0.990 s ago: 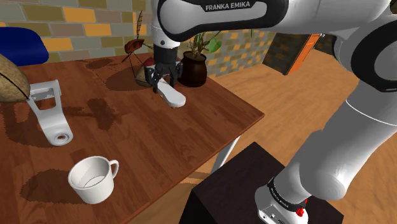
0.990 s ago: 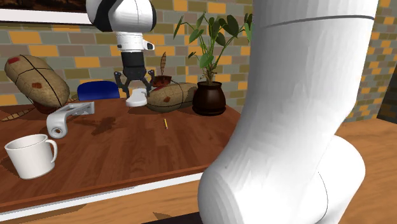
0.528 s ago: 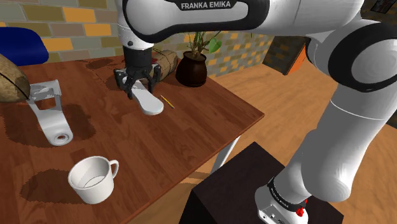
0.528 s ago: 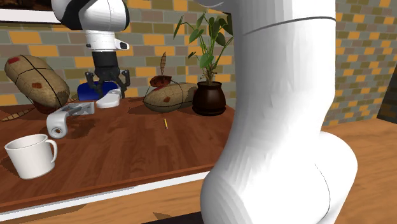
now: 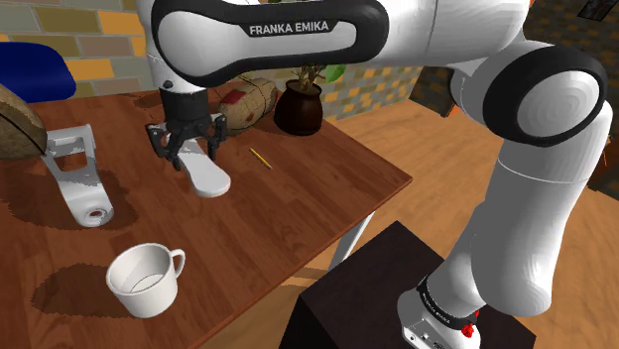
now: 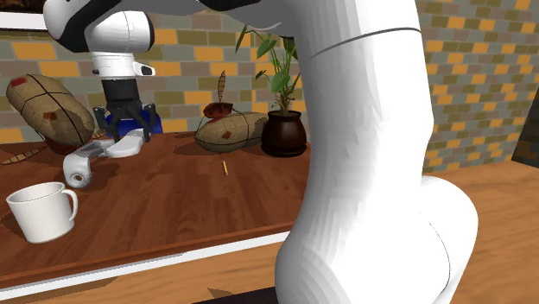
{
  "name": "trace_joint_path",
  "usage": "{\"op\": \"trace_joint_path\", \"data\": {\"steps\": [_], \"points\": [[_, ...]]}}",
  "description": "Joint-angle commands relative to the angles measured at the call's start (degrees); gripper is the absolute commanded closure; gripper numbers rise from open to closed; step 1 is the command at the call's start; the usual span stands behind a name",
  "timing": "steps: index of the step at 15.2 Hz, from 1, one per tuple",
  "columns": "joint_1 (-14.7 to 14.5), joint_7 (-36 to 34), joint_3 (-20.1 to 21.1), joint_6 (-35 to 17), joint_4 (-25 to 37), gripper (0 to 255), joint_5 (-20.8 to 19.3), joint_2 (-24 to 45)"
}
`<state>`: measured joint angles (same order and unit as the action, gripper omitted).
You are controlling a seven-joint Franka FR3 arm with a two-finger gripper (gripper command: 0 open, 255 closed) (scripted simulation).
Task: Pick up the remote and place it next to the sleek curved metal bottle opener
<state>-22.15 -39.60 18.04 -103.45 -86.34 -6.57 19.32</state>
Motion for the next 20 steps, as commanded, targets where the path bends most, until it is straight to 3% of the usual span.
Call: {"op": "trace_joint_path", "data": {"steps": [1, 20], "points": [[0.03, -0.12, -0.04, -1.52, -1.28, 255, -0.09, 0.18], [-0.02, -1.28, -0.75, -14.54, -10.77, 255, -1.68, 3.93]]}}
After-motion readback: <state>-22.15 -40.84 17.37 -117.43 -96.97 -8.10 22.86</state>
